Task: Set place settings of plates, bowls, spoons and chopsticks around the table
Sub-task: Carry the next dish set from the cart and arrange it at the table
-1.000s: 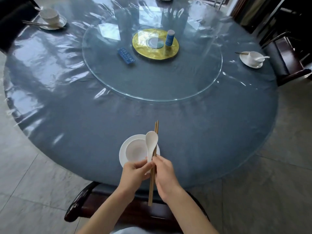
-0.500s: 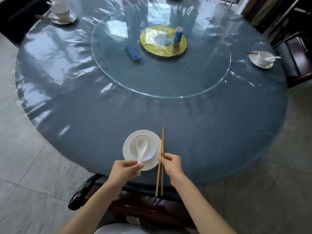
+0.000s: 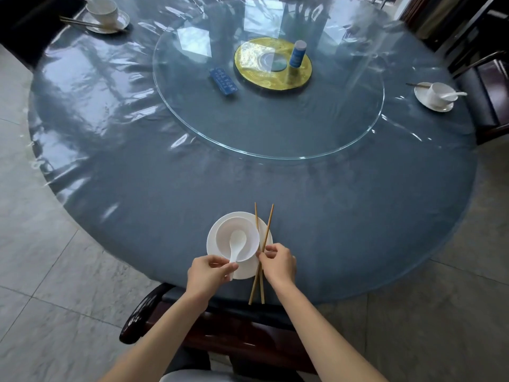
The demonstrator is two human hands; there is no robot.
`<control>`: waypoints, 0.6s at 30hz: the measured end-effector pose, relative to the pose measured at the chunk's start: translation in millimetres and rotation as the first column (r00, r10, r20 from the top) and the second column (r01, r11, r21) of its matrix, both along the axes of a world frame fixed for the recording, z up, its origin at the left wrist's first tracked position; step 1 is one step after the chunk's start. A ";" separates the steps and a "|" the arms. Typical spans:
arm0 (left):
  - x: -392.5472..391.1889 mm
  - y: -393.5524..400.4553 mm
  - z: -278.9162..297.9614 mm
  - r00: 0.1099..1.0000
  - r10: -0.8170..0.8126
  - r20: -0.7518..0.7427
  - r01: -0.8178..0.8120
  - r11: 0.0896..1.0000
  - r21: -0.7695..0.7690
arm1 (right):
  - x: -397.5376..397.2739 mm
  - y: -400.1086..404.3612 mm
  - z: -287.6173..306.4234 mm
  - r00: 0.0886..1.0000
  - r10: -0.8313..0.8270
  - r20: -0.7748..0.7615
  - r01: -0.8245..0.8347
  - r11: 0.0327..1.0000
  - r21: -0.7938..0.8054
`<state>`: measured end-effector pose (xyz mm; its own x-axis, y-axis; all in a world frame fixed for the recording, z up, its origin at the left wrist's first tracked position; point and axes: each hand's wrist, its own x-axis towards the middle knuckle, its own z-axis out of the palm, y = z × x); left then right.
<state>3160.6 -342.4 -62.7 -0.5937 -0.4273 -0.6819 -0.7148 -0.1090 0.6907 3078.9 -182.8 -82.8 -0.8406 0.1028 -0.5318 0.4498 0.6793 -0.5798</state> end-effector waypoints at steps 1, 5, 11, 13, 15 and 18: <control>-0.3 -1.0 0.1 1.000 -0.004 0.004 0.004 1.000 -0.009 | 0.8 2.0 0.2 1.000 0.001 -0.010 -0.001 1.000 -0.010; -1.4 -5.4 0.7 1.000 -0.025 0.011 0.025 0.999 -0.022 | 4.9 14.8 -2.0 0.998 -0.039 -0.046 0.035 0.997 -0.071; 1.9 -17.5 2.1 0.998 -0.060 0.011 0.060 0.998 0.017 | 6.8 29.8 -16.7 0.986 -0.162 -0.022 0.158 0.978 -0.134; 3.7 -28.6 0.6 0.998 -0.059 0.022 0.059 0.998 0.018 | 5.1 29.9 -22.5 0.985 -0.173 0.011 0.172 0.973 -0.154; 3.3 -43.6 -3.9 0.999 -0.025 0.039 0.025 1.000 0.008 | 2.6 28.6 -27.0 0.985 -0.167 0.033 0.170 0.969 -0.180; -3.2 -67.3 -17.4 0.998 0.040 0.053 -0.035 0.995 -0.094 | -2.2 26.4 -31.9 0.984 -0.170 0.049 0.177 0.951 -0.252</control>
